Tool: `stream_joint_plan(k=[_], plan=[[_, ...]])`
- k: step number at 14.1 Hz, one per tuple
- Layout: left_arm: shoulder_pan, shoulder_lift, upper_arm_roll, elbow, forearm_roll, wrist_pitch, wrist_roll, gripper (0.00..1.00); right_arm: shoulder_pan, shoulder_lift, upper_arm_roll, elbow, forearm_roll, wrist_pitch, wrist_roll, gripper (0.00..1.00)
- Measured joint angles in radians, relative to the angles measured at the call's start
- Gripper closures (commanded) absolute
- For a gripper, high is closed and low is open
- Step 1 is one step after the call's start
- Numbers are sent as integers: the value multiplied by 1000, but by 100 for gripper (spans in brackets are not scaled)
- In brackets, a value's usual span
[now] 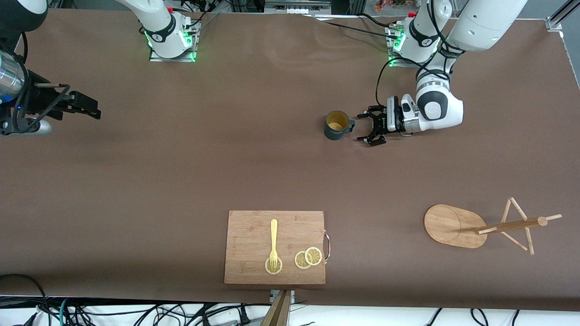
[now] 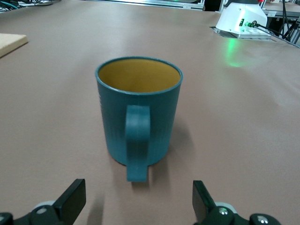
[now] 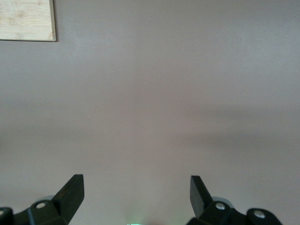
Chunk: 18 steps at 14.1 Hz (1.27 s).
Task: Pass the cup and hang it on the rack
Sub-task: 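Grasp the mug handle with the left gripper while the right gripper withdraws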
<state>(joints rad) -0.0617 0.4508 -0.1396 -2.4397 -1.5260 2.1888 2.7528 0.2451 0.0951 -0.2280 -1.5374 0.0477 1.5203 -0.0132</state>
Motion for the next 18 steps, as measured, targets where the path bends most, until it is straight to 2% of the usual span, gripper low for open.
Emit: stream_joint_plan(k=[2, 4, 8, 9, 11, 14, 16, 18], plan=[[-10, 7, -6, 0, -21, 18, 0, 0, -103, 0, 92, 0, -9, 0, -10, 0], [-17, 8, -26, 0, -60, 40, 0, 0, -163, 0, 147, 0, -12, 0, -18, 0], [-36, 13, -65, 0, -115, 92, 0, 0, -182, 0, 168, 0, -15, 0, -21, 0], [-37, 15, -67, 0, -117, 97, 0, 3, -182, 0, 169, 0, -17, 0, -22, 0], [-38, 18, -67, 0, -124, 100, 0, 20, -182, 0, 170, 0, -24, 0, -22, 0], [-42, 18, -67, 0, -127, 102, 0, 27, -183, 0, 170, 0, -29, -1, -22, 0], [-46, 18, -67, 0, -129, 103, 0, 52, -183, -1, 170, 0, -30, -1, -26, 0], [-49, 18, -67, 0, -130, 103, 0, 85, -184, -2, 170, 0, -31, -1, -33, 0]])
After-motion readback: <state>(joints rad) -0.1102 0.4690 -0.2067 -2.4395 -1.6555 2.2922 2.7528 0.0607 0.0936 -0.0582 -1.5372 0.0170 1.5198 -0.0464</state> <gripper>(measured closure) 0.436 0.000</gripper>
